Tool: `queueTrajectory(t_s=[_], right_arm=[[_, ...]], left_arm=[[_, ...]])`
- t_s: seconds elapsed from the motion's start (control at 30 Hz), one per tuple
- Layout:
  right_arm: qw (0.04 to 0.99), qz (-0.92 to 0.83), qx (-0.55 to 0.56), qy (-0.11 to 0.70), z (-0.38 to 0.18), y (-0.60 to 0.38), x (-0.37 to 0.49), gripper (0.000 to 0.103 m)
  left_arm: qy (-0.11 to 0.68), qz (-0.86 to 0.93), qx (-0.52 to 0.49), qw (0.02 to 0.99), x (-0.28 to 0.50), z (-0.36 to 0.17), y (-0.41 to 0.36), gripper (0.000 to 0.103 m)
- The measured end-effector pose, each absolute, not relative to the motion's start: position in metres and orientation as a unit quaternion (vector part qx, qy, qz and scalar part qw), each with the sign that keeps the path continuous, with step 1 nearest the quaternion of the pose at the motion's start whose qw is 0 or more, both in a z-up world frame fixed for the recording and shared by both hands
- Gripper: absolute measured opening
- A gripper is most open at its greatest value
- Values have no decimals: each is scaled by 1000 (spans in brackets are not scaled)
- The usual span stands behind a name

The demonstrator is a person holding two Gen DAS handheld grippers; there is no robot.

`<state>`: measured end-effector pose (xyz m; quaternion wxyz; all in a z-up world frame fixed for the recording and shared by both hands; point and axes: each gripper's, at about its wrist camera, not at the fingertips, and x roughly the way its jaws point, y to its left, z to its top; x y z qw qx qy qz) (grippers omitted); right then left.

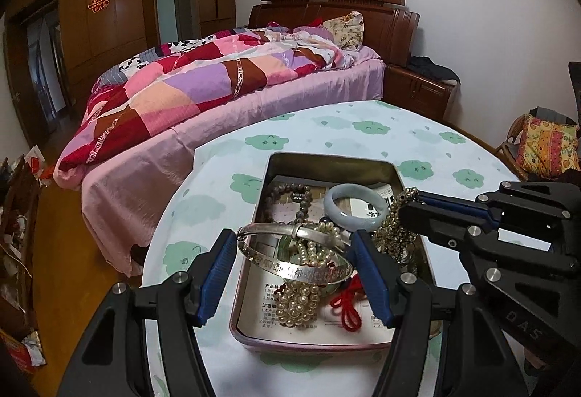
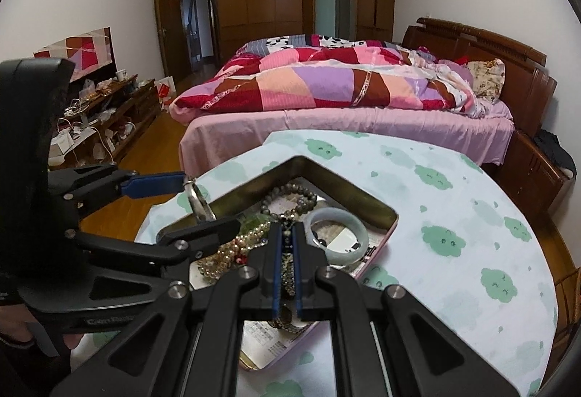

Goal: Organize jewelry
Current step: 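Carry the silver bangle and gold chain over the tin with both tools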

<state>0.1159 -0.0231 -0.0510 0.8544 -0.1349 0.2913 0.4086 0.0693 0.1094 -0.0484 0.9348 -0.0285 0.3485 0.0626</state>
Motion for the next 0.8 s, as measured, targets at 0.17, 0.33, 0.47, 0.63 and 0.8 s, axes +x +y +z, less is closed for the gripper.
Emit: queueTrajectory(t_s=[0.17, 0.33, 0.47, 0.63, 0.8], right_arm=[[852, 406, -134, 301, -58, -22, 118, 8], [850, 404, -134, 309, -63, -21, 121, 8], [850, 400, -136, 316, -66, -19, 124, 8], [848, 395, -140, 324, -72, -15, 128, 8], [848, 388, -139, 333, -76, -14, 134, 8]], left_arm=[[356, 61, -26, 932, 73, -55, 109, 66], [361, 62, -25, 930, 74, -59, 109, 66], [360, 61, -23, 931, 75, -61, 109, 66], [362, 60, -13, 930, 75, -66, 106, 66], [368, 54, -8, 928, 79, -69, 105, 66]])
